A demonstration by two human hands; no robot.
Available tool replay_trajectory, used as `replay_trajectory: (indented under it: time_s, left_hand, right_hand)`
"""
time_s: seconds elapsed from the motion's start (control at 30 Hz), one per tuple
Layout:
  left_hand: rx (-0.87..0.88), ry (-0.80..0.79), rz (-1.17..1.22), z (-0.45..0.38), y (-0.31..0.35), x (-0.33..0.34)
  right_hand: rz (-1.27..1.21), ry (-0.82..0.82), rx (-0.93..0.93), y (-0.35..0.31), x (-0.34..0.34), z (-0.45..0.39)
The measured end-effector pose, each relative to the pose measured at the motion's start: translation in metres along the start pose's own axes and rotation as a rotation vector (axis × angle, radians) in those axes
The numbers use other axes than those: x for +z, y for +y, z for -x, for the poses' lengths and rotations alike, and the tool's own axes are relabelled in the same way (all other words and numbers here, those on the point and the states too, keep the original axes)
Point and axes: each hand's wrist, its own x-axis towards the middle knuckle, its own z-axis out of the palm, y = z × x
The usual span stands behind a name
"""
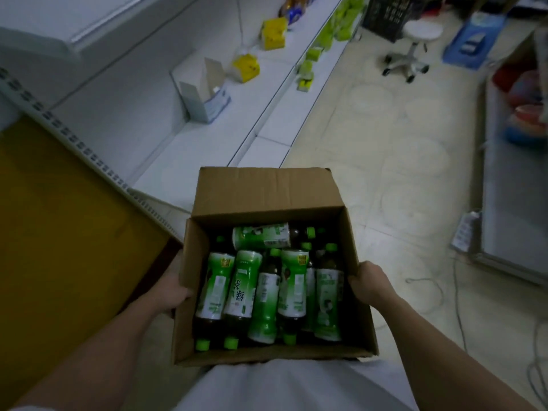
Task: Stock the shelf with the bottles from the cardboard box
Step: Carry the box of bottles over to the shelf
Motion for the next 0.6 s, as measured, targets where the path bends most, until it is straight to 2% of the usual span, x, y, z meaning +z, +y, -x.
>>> replay_trajectory:
  time_s: [0.17,0.4,0.6]
  left_hand:
    - [0.130,-0.045,-0.117,-0.038,0.113,0.007]
    - [0.219,-0.102,-0.191,-0.110,0.251,0.016]
    - [0.344,-0.166,-0.269,-0.213,0.409,0.010]
  right_hand:
    - [-0.065,0.069,0.061,0.037,-0.072,-0.040]
    - [-0.124,0.143,0.180,0.069,-0.145,-0.109]
    - [-0.223,0.215,0.338,0.077,-0.216,-0.199]
